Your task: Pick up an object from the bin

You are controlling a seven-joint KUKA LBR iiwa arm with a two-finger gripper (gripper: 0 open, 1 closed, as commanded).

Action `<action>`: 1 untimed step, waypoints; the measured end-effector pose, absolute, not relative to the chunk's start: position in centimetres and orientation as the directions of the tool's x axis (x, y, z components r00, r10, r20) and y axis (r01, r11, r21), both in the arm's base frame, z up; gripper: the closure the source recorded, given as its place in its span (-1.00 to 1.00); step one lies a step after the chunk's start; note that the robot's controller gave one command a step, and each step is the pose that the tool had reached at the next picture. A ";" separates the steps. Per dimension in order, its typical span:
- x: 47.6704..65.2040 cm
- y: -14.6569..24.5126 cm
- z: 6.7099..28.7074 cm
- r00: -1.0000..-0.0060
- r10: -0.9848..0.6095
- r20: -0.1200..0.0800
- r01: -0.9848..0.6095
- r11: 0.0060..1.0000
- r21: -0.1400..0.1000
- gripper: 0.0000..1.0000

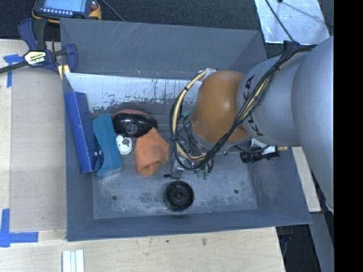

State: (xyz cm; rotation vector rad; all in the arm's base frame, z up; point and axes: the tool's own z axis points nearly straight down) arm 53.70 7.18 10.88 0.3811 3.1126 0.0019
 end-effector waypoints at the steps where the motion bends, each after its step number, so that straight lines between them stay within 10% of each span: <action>1: 55.5 5.3 12.3 -0.970 0.243 0.002 0.243 0.970 0.001 1.00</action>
Offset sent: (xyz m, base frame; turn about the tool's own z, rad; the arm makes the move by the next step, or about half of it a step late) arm -0.0010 -0.0085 0.0191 0.0778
